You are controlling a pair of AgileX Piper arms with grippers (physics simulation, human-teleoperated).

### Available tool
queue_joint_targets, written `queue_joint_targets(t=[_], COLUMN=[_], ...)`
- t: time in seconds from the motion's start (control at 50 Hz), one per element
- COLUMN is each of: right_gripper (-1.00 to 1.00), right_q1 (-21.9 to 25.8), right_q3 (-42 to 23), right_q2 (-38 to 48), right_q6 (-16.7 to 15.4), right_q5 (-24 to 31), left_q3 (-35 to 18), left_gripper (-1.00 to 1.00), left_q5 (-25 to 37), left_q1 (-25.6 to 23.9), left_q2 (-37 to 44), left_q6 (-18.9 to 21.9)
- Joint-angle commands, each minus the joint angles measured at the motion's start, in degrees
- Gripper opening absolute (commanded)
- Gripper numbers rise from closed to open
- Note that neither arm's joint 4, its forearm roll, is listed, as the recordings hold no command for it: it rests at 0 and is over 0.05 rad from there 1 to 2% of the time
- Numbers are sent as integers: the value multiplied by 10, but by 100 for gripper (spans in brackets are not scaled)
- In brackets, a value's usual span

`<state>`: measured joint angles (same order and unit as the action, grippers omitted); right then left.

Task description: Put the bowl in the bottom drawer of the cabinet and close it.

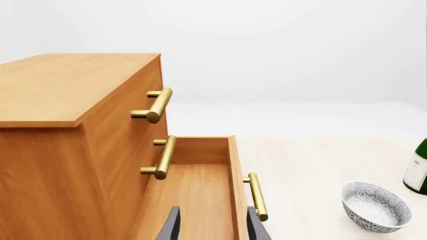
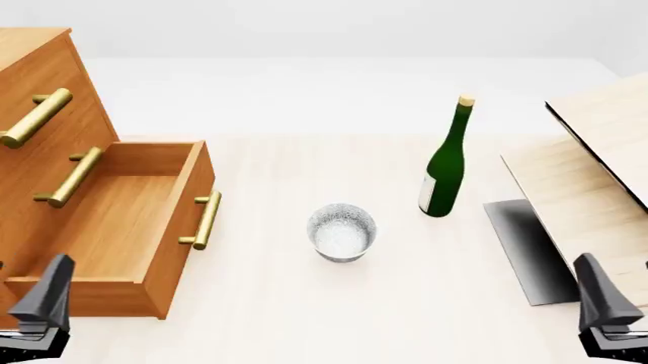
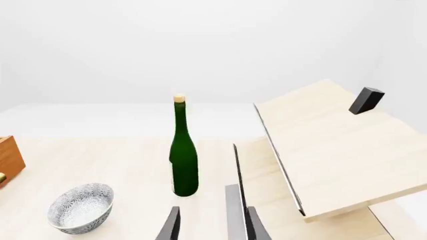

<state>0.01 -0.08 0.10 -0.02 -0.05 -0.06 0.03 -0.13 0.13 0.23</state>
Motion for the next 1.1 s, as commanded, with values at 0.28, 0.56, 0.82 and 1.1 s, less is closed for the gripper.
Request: queue_joint_targets(t=[0.28, 0.56, 0.82, 1.1], right_gripper=[100, 100, 100, 100], right_q1=[0, 0, 0, 0], right_q3=[-2, -2, -2, -2], right_q2=[2, 2, 2, 2], right_q6=[0, -1, -1, -1], right_q5=[-1, -1, -1, -1], left_q3=[-3, 0, -13, -71], left_gripper=[100, 100, 100, 100], left_q5=[-1, -7, -15, 18], left_q1=[-4, -11, -30, -59], left_q2=[3, 14, 47, 105], left_q6=[15, 23, 42, 68])
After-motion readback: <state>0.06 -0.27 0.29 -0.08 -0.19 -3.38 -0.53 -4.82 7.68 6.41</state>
